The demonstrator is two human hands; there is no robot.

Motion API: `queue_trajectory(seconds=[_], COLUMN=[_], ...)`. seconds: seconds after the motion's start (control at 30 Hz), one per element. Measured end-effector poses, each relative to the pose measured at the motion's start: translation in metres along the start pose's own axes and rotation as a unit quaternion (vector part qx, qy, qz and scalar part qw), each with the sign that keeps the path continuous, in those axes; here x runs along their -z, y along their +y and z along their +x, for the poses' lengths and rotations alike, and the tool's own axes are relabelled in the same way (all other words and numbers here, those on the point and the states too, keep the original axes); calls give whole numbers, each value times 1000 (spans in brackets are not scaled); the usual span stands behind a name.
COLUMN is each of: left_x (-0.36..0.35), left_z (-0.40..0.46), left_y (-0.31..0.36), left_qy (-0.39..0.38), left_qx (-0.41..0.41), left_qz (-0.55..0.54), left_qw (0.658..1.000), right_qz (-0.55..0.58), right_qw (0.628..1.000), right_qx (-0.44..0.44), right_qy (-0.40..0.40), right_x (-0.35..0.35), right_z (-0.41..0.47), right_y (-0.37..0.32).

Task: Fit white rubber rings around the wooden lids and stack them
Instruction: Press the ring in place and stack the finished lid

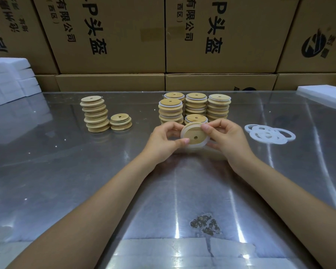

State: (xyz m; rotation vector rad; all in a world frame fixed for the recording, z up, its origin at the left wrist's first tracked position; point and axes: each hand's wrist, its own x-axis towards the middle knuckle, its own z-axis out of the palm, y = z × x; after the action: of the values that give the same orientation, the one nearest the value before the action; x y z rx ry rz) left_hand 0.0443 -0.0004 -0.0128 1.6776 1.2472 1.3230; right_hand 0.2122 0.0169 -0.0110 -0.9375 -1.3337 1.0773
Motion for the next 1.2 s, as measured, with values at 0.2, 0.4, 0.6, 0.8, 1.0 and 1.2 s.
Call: queue_trajectory(seconds=[0.2,0.4,0.6,0.8,1.0,1.2], left_x=[-4,-13,-14,-12,-15,-18], left_z=[-2,-2,-4,0,-3,-4], left_y=[5,3,0,7,7,10], left_qy=[9,6,17,15,5,-3], left_qx=[40,1,-89,-63,-45,-67], left_qz=[-113,-51,127,79,-62,-56], left_qw=[993,999,988,995,997,996], right_qz=[53,-40,-150,33,-47,-95], right_qw=[998,994,968,990,980,973], right_qx=[5,94,202,129,192,210], right_qy=[13,34,-21,-45,-17,12], right_x=[0,-3,-12,-13,-15,-15], right_z=[-1,-3,-8,-3,-7,-9], right_y=[-5,-4,-1,-8,-9,-6])
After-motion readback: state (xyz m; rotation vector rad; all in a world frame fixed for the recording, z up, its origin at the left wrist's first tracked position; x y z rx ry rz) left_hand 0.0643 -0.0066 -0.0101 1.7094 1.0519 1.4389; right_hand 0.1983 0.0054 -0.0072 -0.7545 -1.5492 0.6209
